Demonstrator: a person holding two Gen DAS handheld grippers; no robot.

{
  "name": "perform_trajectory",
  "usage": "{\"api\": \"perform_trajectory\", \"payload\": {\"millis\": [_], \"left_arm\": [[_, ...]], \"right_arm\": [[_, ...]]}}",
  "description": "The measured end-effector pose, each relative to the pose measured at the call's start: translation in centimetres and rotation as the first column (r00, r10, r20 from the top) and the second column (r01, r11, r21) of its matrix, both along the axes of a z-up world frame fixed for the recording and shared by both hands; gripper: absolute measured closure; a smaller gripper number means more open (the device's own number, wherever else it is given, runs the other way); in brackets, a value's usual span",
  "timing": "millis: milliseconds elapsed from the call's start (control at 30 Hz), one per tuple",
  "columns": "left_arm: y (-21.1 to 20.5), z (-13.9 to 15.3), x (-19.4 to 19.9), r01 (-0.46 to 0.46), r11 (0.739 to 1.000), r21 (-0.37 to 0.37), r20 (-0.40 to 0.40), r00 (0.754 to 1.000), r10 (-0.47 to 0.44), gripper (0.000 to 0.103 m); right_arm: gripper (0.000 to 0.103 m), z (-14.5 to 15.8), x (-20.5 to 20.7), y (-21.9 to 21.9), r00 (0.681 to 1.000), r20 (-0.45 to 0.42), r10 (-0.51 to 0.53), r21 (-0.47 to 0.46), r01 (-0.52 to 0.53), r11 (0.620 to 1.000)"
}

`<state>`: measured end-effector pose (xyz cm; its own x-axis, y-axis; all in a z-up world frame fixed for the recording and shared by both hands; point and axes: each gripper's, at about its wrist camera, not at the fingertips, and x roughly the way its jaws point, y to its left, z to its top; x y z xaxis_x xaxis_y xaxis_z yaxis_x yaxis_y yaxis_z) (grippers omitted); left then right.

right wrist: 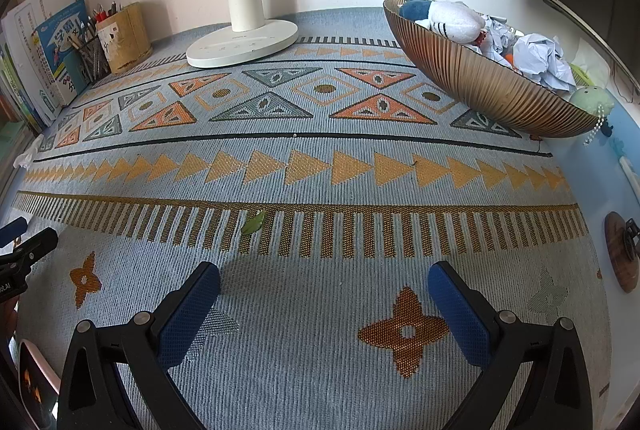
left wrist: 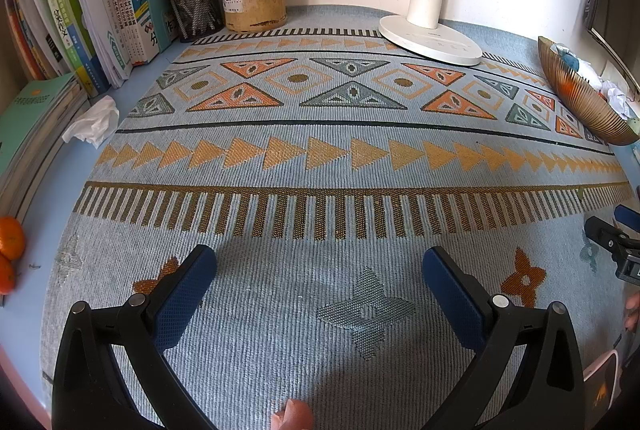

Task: Organize objects

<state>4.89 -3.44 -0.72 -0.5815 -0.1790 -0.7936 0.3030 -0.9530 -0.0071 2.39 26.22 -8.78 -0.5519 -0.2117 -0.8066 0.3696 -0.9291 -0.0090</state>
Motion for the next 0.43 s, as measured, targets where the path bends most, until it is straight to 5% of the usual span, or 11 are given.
{"api": "perform_trajectory", "payload": {"millis": [433], "left_arm": [[0.00,-0.01,0.06,-0.002,1.000,0.007,-0.003,1.000,0.002,0.000]], "right_arm": [[0.000,0.03,-0.02,0.01,1.000,0.002,0.000,0.000,0.000,1.000]]}}
